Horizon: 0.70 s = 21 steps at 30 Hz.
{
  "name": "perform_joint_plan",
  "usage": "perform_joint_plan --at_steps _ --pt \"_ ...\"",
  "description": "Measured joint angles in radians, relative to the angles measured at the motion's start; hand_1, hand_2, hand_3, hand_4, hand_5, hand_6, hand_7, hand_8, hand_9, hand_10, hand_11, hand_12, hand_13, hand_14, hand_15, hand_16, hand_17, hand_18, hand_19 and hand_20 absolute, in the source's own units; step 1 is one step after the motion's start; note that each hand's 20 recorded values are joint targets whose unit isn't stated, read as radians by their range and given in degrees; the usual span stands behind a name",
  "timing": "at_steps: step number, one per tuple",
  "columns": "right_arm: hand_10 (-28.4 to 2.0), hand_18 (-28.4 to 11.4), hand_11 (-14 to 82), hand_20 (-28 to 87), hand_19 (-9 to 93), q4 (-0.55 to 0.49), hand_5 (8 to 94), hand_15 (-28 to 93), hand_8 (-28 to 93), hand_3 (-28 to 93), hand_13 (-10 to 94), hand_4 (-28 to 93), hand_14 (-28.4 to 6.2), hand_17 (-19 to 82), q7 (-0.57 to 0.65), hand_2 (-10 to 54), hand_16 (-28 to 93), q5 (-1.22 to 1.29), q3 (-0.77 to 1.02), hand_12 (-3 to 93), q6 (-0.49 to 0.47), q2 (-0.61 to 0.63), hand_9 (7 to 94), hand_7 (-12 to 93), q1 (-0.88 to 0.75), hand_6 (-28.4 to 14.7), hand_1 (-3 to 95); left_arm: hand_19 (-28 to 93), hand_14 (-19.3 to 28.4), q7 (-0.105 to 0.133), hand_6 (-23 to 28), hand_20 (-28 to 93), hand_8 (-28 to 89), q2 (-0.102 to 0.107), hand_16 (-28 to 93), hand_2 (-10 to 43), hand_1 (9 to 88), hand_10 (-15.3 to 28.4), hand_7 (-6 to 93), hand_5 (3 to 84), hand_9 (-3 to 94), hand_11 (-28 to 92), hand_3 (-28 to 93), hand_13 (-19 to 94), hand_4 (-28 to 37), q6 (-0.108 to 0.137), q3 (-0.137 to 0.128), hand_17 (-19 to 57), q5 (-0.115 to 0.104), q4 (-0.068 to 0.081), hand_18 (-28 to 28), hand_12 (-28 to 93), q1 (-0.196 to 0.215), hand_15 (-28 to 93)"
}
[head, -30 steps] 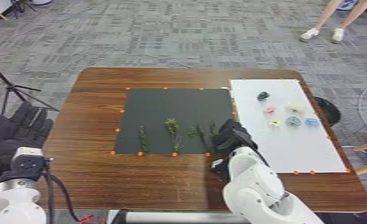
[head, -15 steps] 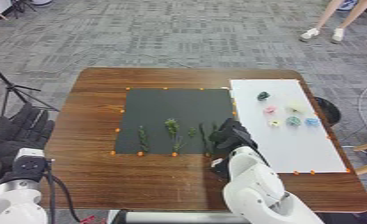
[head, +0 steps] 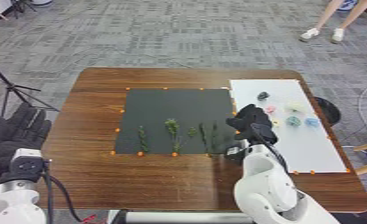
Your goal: Arrange flowers
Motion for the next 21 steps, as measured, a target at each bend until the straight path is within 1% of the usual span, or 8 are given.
perform_joint_plan --at_steps 4,5,7,11,12,13,16,21 --pt "-17.9 -24.7 27.3 37 89 -0.002 65.9 69 -11 79 62 -20 -14.4 37 -0.168 -8.4 38 0.088 0.103 22.8 -0.031 0.041 64.6 21 -0.027 -5.5 36.9 26 13.4 0.009 8.5 11 -11 0.001 -6 18.0 24.0 14.4 16.8 43.1 31.6 26 76 24 -28.3 0.0 -0.001 -5.1 -0.001 -0.001 11.2 8 0.002 32" --pt "-18.0 -24.5 23.8 38 88 -0.005 64.4 69 -11 79 61 -20 -14.8 36 -0.205 -8.4 36 0.111 0.127 20.7 -0.048 0.056 62.1 20 -0.034 -5.6 36.7 26 13.4 0.013 8.5 11 -11 0.001 -6 18.0 24.0 14.5 16.8 43.0 31.6 26 76 24 -28.3 0.0 -0.001 -5.2 -0.001 -0.002 11.2 8 0.004 32" --pt "-17.8 -24.4 20.7 38 87 -0.013 63.0 69 -11 80 60 -20 -14.7 36 -0.245 -8.6 35 0.139 0.171 18.8 -0.1 0.087 59.8 18 -0.049 -6.1 37.0 26 13.4 0.017 8.5 11 -11 0.001 -6 17.9 24.0 14.5 16.9 43.0 31.7 26 76 24 -28.3 0.0 -0.002 -5.2 -0.002 -0.004 11.3 8 0.008 32" --pt "-17.4 -24.6 18.7 39 87 -0.03 61.9 69 -10 80 60 -20 -14.5 36 -0.242 -9.3 32 0.134 0.259 17.1 -0.261 0.133 58.0 15 -0.082 -6.6 38.5 26 13.4 0.022 8.5 11 -11 0.001 -6 17.6 24.1 14.5 16.9 43.0 31.7 26 76 24 -28.3 0.0 -0.003 -5.2 -0.004 -0.005 11.3 8 0.014 32" --pt "-17.3 -24.5 18.3 39 87 -0.031 61.5 69 -10 79 60 -20 -14.5 35 -0.231 -9.4 32 0.124 0.272 16.8 -0.288 0.141 57.3 15 -0.089 -6.5 39.0 26 13.4 0.022 8.5 11 -11 0.001 -6 17.6 24.2 14.5 16.8 43.0 31.7 26 76 24 -28.3 0.0 -0.003 -5.2 -0.005 -0.005 11.3 8 0.014 32" --pt "-16.9 -24.4 17.8 39 87 -0.032 60.9 69 -11 80 60 -21 -14.3 35 -0.218 -9.4 32 0.11 0.28 16.5 -0.303 0.147 56.5 15 -0.094 -6.4 39.6 26 13.4 0.022 8.5 11 -11 0.001 -6 17.6 24.1 14.5 16.8 43.0 31.7 26 76 24 -28.3 0.0 -0.003 -5.2 -0.005 -0.005 11.3 8 0.015 32" --pt "-15.6 -24.1 17.1 39 86 -0.03 59.6 70 -11 81 59 -21 -14.0 35 -0.189 -9.5 31 0.056 0.293 16.0 -0.307 0.158 54.8 15 -0.11 -5.7 41.0 26 13.5 0.022 8.5 11 -11 0.001 -6 17.6 24.2 14.5 16.8 43.0 31.7 26 76 24 -28.3 0.0 -0.002 -5.2 -0.005 -0.005 11.3 8 0.014 32" --pt "-14.3 -23.9 16.4 39 85 -0.008 58.5 70 -11 81 59 -23 -13.5 34 -0.236 -9.5 31 -0.029 0.313 14.8 -0.31 0.166 53.5 14 -0.131 -5.2 43.0 26 13.3 0.026 8.4 11 -11 0.001 -6 17.6 24.3 14.5 17.0 43.1 31.9 26 76 24 -28.3 0.0 -0.001 -5.0 -0.005 -0.005 11.2 8 0.014 32"
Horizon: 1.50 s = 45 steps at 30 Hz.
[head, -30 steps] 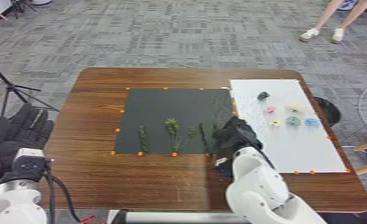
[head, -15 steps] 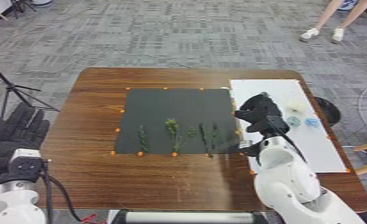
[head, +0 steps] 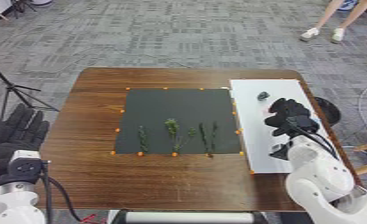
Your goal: Arrange flowers
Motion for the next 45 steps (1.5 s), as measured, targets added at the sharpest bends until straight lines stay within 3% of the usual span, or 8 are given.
perform_joint_plan --at_steps 11,23,31,37,45 --pt "-12.4 -23.4 16.1 40 84 0.058 56.1 68 -12 82 59 -26 -12.2 34 -0.042 -9.5 35 -0.012 -0.001 13.8 -0.118 0.006 51.4 16 0.019 -3.6 44.9 26 13.1 0.01 7.8 11 -11 0.002 -6 17.4 24.6 13.9 17.6 43.7 33.3 25 76 24 -28.3 0.0 0.016 -4.8 -0.001 0.0 11.3 8 -0.009 32" --pt "-12.0 -23.0 16.1 40 84 0.148 55.7 65 -12 80 60 -28 -10.1 35 -0.037 -9.5 38 -0.022 -0.033 13.3 -0.123 0.005 51.1 17 0.08 -2.9 49.3 25 13.0 0.019 7.8 11 -11 0.005 -6 17.1 24.7 13.9 17.5 43.6 32.8 24 77 24 -28.3 0.0 0.02 -4.8 -0.002 0.0 11.3 9 -0.011 31" --pt "-11.3 -22.5 17.7 40 84 0.148 60.4 61 -13 77 63 -28 -7.8 36 -0.003 -9.5 41 -0.024 -0.007 14.2 -0.124 0.006 57.8 20 0.046 -0.9 52.9 25 13.0 0.016 7.9 11 -11 0.006 -6 17.1 24.8 14.0 17.2 43.6 32.8 24 76 24 -28.3 -0.009 0.016 -4.7 -0.002 0.0 11.3 9 -0.01 31" --pt "-11.1 -22.4 19.1 40 84 0.153 63.4 60 -13 76 64 -28 -7.9 37 -0.003 -9.5 41 -0.023 -0.009 15.0 -0.115 0.006 62.2 21 0.039 0.3 52.4 25 13.1 0.013 7.9 11 -11 0.006 -6 17.0 24.8 14.2 17.0 43.4 32.7 25 76 24 -28.3 -0.014 0.015 -4.8 -0.002 0.001 11.3 9 -0.01 31" --pt "-10.3 -22.8 16.9 41 85 0.187 70.6 62 0 73 67 -28 -8.9 38 -0.003 -9.5 40 -0.034 -0.051 19.4 -0.041 0.003 69.4 29 0.069 -1.1 54.5 25 13.1 0.012 8.0 11 -11 0.006 -6 16.9 24.8 14.2 16.9 43.2 32.7 25 76 24 -28.3 -0.018 0.018 -4.7 -0.002 0.001 11.2 9 -0.012 31"
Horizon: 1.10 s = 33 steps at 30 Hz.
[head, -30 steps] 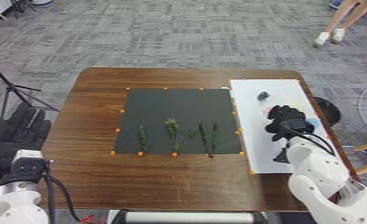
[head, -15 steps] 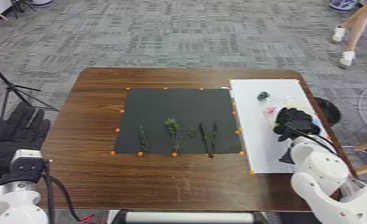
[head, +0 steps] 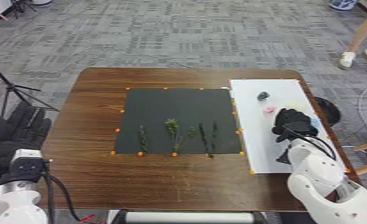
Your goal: Arrange flowers
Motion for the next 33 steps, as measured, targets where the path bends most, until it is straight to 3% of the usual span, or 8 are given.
perform_joint_plan --at_steps 10,13,15,19,21,23,25,33 --pt "-8.6 -23.4 7.3 43 87 0.046 75.0 65 4 75 69 -28 -8.5 40 0.024 -9.5 40 -0.028 -0.053 30.7 0.105 -0.034 79.6 35 0.036 -0.4 55.8 24 10.4 -0.014 6.2 11 -11 0.002 -7 17.4 24.8 13.7 14.8 42.5 33.0 22 75 24 -28.3 -0.016 0.034 -4.6 0.003 0.016 11.1 7 -0.045 24" --pt "-8.7 -23.3 6.3 43 87 0.04 75.7 66 4 76 70 -28 -8.5 40 0.023 -9.5 39 -0.033 -0.061 31.7 0.123 -0.035 80.8 34 0.036 -0.7 55.7 24 9.5 -0.04 5.0 11 -11 0.002 -7 17.2 24.8 13.3 13.9 41.5 32.6 20 73 24 -28.3 -0.03 0.026 -4.9 0.014 0.023 10.9 7 -0.048 21" --pt "-8.8 -23.3 6.4 43 87 0.027 75.8 66 4 76 70 -27 -8.3 40 0.026 -9.5 40 -0.023 -0.066 31.7 0.132 -0.038 80.8 34 0.038 -0.8 55.6 24 9.6 -0.099 5.3 11 -11 -0.001 -7 17.0 24.5 13.4 12.8 41.0 32.3 20 73 23 -28.3 -0.063 0.003 -5.1 0.05 0.036 10.9 7 -0.047 21" --pt "-8.7 -23.3 6.5 43 87 -0.009 75.9 66 5 76 70 -27 -8.2 41 0.028 -9.5 40 0.017 -0.093 31.7 0.165 -0.041 80.8 35 0.062 -0.8 55.6 23 10.0 -0.267 5.4 11 -10 -0.022 -5 17.0 24.3 13.2 10.9 39.7 31.8 18 72 23 -28.3 -0.209 -0.07 -5.3 0.196 0.072 11.0 8 -0.042 19" --pt "-8.8 -23.3 6.6 43 88 -0.033 76.0 66 5 76 70 -27 -8.1 41 0.027 -9.5 40 0.046 -0.116 31.9 0.198 -0.042 81.0 34 0.082 -0.9 55.7 23 10.1 -0.303 5.4 11 -9 -0.032 -5 17.1 24.3 13.2 10.8 39.4 31.6 18 72 23 -28.3 -0.264 -0.091 -5.4 0.247 0.085 11.0 8 -0.042 19" --pt "-8.9 -23.4 6.6 43 88 -0.059 76.3 66 5 76 70 -27 -8.2 41 0.028 -9.5 40 0.096 -0.145 31.9 0.237 -0.043 81.1 34 0.107 -1.0 55.8 23 10.3 -0.305 5.4 11 -9 -0.038 -5 17.2 24.3 13.2 10.8 39.3 31.7 17 72 23 -28.3 -0.285 -0.099 -5.4 0.26 0.093 11.0 8 -0.042 19" --pt "-9.0 -23.3 6.6 43 88 -0.082 76.4 66 5 76 70 -26 -8.2 41 0.027 -9.5 40 0.141 -0.175 31.8 0.26 -0.048 81.2 34 0.137 -1.0 55.8 23 10.4 -0.297 5.5 11 -9 -0.042 -5 17.2 24.3 13.2 10.7 39.3 31.7 17 72 23 -28.3 -0.284 -0.102 -5.4 0.254 0.099 11.0 9 -0.041 19" --pt "-9.1 -23.4 6.5 42 88 -0.101 76.4 66 6 76 70 -27 -8.2 41 -0.059 -9.5 40 0.16 -0.297 32.0 0.257 -0.097 81.1 34 0.247 -1.2 55.8 23 11.0 -0.272 5.7 11 -9 -0.05 -4 17.3 24.3 13.4 10.7 39.6 32.0 17 72 23 -28.3 -0.241 -0.108 -5.5 0.214 0.108 11.1 9 -0.038 20"
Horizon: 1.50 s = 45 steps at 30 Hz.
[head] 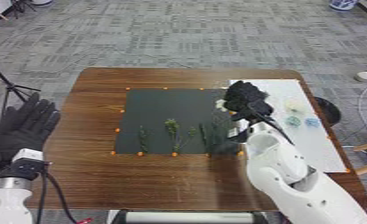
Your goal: Arrange flowers
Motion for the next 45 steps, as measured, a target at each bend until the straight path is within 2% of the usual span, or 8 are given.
perform_joint_plan --at_steps 4,8,10,19,27,33,39,45 --pt "-8.9 -23.1 6.5 42 88 0.009 76.3 66 6 75 70 -27 -8.0 40 -0.042 -9.5 41 0.03 -0.062 32.1 -0.014 -0.04 80.8 34 0.049 -1.1 55.9 23 11.0 0.011 5.7 11 -9 -0.003 -4 17.4 24.3 13.4 10.8 39.8 32.3 17 72 24 -28.3 0.017 -0.003 -5.4 -0.019 0.011 11.1 9 0.002 20" --pt "-8.5 -23.1 6.5 43 88 0.026 76.3 66 5 76 70 -27 -8.1 40 -0.115 -9.5 41 0.093 -0.095 32.2 -0.057 -0.086 80.7 34 0.084 -0.9 55.7 23 11.1 0.034 5.8 11 -9 -0.003 -4 17.5 24.3 13.5 11.3 40.1 32.5 18 72 24 -28.3 0.044 -0.002 -5.4 -0.076 0.025 11.1 9 0.008 20" --pt "-8.5 -23.0 6.6 43 88 0.031 76.3 66 5 76 70 -27 -8.2 40 -0.142 -9.5 41 0.103 -0.113 32.2 -0.071 -0.104 81.0 34 0.095 -0.9 55.6 24 11.1 0.038 5.9 11 -9 -0.003 -4 17.5 24.3 13.6 11.4 40.2 32.6 18 72 24 -28.3 0.056 -0.002 -5.3 -0.089 0.029 11.1 9 0.013 21" --pt "-8.6 -23.0 6.4 43 88 0.1 76.5 66 5 75 70 -27 -8.3 40 -0.135 -9.5 41 0.085 -0.288 32.2 -0.072 -0.158 81.1 34 0.185 -0.7 55.8 24 11.2 0.039 6.1 11 -9 0.0 -4 17.5 24.4 13.7 11.7 40.7 33.0 19 73 24 -28.3 0.078 0.007 -5.2 -0.091 0.038 11.1 9 0.006 22" --pt "-8.6 -23.1 6.3 43 88 0.182 76.2 66 5 75 70 -28 -8.6 40 -0.145 -9.5 40 0.065 -0.391 32.2 -0.104 -0.205 81.0 33 0.27 -0.5 56.1 24 11.4 0.058 6.2 11 -9 0.002 -5 17.4 24.4 13.8 12.0 41.0 33.2 19 73 24 -28.3 0.097 0.019 -5.2 -0.115 0.038 11.1 9 0.001 23" --pt "-8.5 -23.1 6.3 43 88 0.242 76.0 66 4 75 70 -28 -8.3 40 -0.173 -9.5 40 0.059 -0.394 32.2 -0.154 -0.269 80.7 33 0.299 -0.3 56.0 24 11.5 0.076 6.3 11 -9 0.003 -5 17.5 24.5 13.8 12.0 41.1 33.3 19 73 24 -28.3 0.106 0.024 -5.3 -0.122 0.034 11.2 9 0.003 23" --pt "-8.5 -22.7 6.4 43 88 0.326 74.8 66 4 75 69 -28 -8.2 40 -0.212 -9.5 40 0.057 -0.422 32.3 -0.182 -0.33 79.7 34 0.345 -0.3 56.0 24 11.5 0.091 6.5 11 -9 0.015 -5 17.6 24.5 13.8 12.0 41.4 33.3 20 73 24 -28.3 0.107 0.038 -5.3 -0.125 0.026 11.1 9 0.0 23" --pt "-8.7 -22.5 7.0 43 88 0.335 74.3 66 3 75 69 -28 -8.3 40 -0.249 -9.5 40 0.073 -0.437 32.1 -0.259 -0.357 79.1 35 0.368 -0.2 55.5 24 11.6 0.096 6.5 11 -10 0.029 -5 17.5 24.4 13.9 12.1 41.4 33.3 20 73 24 -28.3 0.107 0.059 -5.3 -0.126 0.023 11.1 9 -0.014 23"
